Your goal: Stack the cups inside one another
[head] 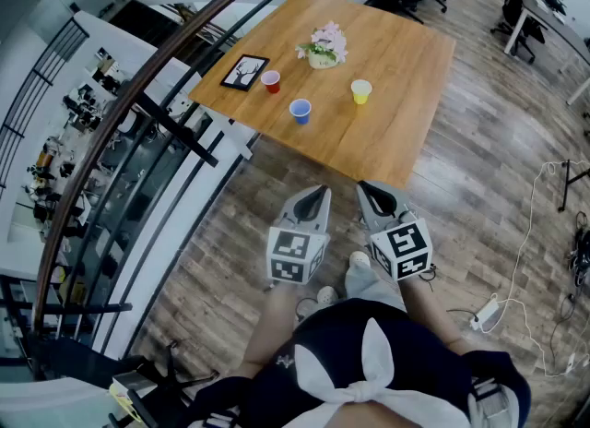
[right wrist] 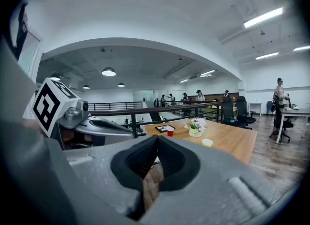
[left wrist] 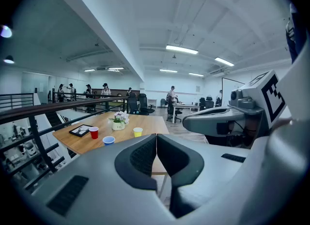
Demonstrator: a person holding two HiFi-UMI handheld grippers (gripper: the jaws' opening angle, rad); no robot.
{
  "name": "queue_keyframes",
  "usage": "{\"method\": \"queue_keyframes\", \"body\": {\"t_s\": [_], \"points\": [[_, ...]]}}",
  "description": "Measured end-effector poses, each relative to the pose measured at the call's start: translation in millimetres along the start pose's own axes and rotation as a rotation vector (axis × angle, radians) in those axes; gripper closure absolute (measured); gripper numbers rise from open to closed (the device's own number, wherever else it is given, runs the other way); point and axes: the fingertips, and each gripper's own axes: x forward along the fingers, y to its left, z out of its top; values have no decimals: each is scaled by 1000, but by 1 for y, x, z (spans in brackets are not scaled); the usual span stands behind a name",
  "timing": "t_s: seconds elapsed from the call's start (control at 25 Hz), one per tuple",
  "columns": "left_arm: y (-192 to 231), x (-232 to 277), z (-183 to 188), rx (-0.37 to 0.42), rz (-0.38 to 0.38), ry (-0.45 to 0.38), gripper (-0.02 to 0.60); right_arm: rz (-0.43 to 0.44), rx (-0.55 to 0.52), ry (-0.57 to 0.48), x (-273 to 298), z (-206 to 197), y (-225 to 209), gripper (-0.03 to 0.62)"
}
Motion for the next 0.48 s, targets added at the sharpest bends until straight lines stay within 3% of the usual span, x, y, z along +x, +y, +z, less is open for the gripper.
{"method": "queue_keyframes", "body": {"t_s": [0.48], "points": [[2, 16, 0, -6, -8, 10, 566, 8, -3, -4, 14, -3, -14, 595]]}}
